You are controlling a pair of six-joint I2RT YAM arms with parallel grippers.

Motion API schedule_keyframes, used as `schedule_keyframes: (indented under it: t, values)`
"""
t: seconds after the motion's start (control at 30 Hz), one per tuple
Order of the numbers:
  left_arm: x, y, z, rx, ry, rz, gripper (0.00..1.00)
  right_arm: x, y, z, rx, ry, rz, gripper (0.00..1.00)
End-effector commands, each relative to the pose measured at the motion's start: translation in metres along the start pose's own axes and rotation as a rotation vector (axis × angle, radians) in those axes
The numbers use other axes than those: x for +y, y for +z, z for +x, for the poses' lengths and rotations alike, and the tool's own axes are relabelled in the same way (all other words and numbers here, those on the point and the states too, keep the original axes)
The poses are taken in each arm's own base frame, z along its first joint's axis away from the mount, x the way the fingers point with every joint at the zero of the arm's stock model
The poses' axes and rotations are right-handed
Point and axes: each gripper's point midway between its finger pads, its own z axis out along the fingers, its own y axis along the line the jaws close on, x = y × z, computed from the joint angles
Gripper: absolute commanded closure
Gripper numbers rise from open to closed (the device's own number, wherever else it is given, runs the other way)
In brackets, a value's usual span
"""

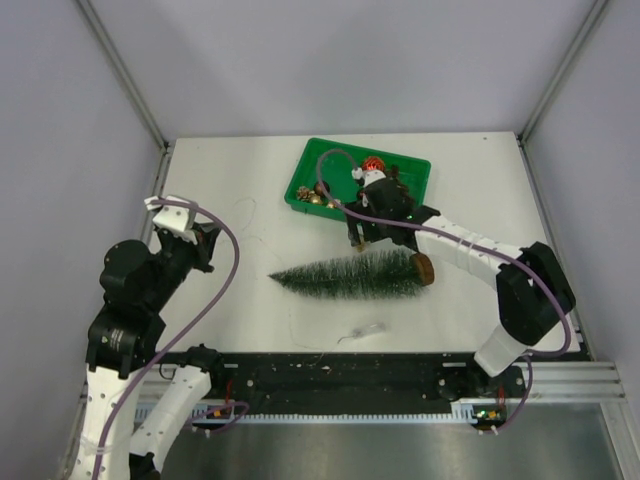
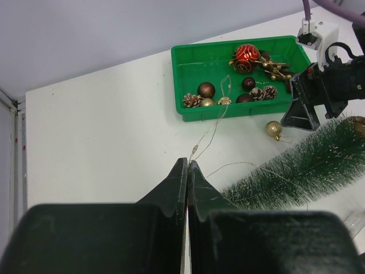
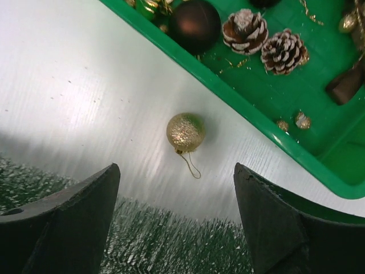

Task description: Decorate the small christmas tree

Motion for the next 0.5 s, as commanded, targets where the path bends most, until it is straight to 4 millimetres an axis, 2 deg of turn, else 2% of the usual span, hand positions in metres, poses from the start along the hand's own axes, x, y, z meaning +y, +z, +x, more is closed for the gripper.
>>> schedule_keyframes:
  t: [0.0, 0.13, 0.3, 0.47]
  values:
    - [0.001, -0.003, -0.015, -0.067, 0.006, -0.006, 0.99, 0.006, 0.016, 0.011, 0.02, 0.029, -0.012, 0.21]
    - [0.001, -0.004, -0.013, -0.064, 0.005, -0.007, 0.99, 0.002, 0.032, 0.024, 0.047, 0.017, 0.01, 0.22]
    - [0.001, -0.006, -0.015, -0.07, 0.009, -0.012, 0.99, 0.003, 0.052, 0.016, 0.038, 0.01, 0.026, 0.25]
    - [0.002, -0.008, -0.016, -0.074, 0.01, -0.017, 0.99, 0.0, 0.07, 0.012, 0.037, 0.003, 0.066, 0.33]
